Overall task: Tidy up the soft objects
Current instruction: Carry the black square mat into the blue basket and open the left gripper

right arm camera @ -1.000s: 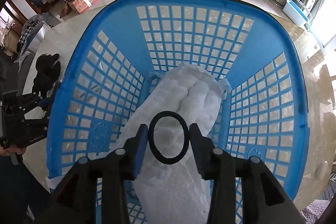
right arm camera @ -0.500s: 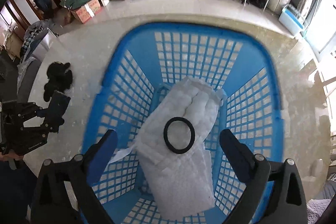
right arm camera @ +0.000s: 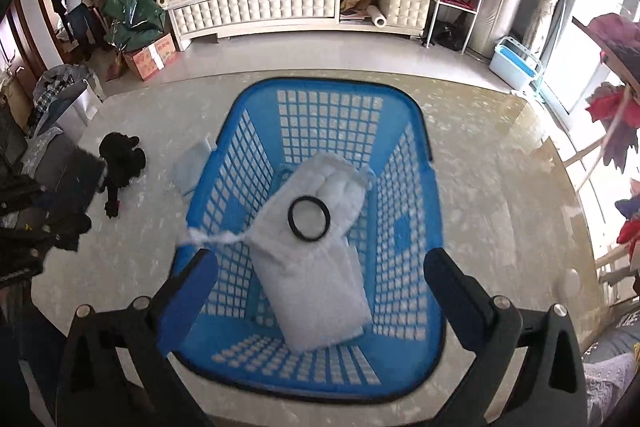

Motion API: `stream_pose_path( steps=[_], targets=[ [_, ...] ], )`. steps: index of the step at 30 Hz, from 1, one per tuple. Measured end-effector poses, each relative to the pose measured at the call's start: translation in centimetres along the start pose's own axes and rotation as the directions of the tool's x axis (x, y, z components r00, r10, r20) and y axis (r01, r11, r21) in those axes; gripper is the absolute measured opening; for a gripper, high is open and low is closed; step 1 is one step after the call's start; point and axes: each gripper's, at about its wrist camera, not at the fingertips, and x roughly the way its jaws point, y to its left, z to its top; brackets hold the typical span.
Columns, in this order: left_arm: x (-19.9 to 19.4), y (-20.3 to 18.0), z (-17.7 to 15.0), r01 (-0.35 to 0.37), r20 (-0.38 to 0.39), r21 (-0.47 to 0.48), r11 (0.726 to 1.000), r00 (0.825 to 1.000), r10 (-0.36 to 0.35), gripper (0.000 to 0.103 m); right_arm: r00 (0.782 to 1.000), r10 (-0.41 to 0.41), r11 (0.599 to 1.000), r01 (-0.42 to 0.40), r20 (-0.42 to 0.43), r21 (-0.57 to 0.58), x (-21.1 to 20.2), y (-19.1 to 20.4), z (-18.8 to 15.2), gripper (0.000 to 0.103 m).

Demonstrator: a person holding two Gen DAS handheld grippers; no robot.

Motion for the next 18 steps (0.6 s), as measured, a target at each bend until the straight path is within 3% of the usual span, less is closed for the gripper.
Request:
stream_pose_path(
  steps=[11,18],
  targets=[
    [-0.9,-6.8,3.2,0.06,0.011,0.065,0.996,0.998,-0.061,0.026,1.0,0.017,0.999,-0.018,0.015,0.035,-1.0,-2.2,-2.5,0.103],
    [1.6,-10.5,6.0,0.09,-0.017,0.104,0.991,0.996,-0.088,0.026,0.999,0.028,0.999,-0.029,0.023,0.046,-0.9,-3.6,-3.5,0.103]
  ],
)
